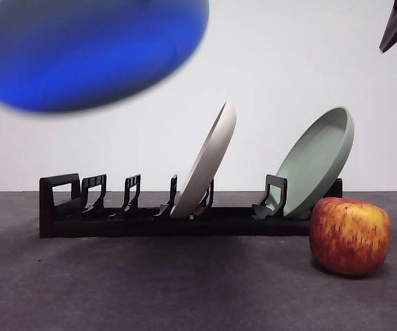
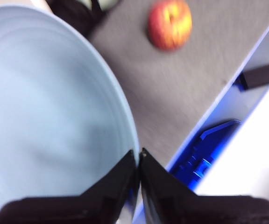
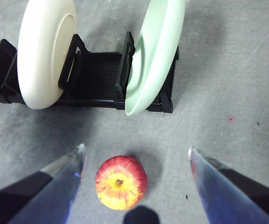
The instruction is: Take the blue plate from the plate rack,put the plate on the table,take the apple from the table,put the apple in the plate
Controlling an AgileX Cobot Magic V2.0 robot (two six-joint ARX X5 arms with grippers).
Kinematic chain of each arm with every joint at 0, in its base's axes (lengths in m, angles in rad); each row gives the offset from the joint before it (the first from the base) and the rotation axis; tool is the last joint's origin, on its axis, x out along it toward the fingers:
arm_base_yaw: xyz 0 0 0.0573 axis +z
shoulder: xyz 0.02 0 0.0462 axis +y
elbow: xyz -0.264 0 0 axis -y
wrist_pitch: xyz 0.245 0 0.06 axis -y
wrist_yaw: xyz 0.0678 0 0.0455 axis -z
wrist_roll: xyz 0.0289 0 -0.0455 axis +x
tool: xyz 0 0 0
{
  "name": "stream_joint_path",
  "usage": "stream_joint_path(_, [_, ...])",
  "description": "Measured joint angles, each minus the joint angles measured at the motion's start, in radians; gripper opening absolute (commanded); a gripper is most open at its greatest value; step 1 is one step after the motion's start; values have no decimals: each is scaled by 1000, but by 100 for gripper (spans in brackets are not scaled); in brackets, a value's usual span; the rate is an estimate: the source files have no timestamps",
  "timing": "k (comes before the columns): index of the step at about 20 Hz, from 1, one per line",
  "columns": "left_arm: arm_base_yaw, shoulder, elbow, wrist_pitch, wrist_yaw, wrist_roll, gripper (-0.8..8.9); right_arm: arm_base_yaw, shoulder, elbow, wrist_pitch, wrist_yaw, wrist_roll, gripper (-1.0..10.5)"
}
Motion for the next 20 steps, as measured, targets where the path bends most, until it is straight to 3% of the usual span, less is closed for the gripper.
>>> stream_joint_path(6, [-16,87,-282,270,1,-37,-9,0,0,0,0,0,0,378])
stream_joint_path(12, [12,317,-292,411,3,132,-9,0,0,0,0,0,0,378])
stream_joint_path(15, [22,378,-292,449,9,172,10,0,0,0,0,0,0,378])
stream_joint_path(16, [22,377,-292,452,10,176,80,0,0,0,0,0,0,379])
stream_joint_path(18, [24,375,-291,462,19,176,364,0,0,0,0,-1,0,379])
stream_joint_path(19, [29,375,-289,460,19,173,436,0,0,0,0,-1,0,383])
stream_joint_path(20, [32,373,-281,453,19,164,440,3,0,0,0,-1,0,388])
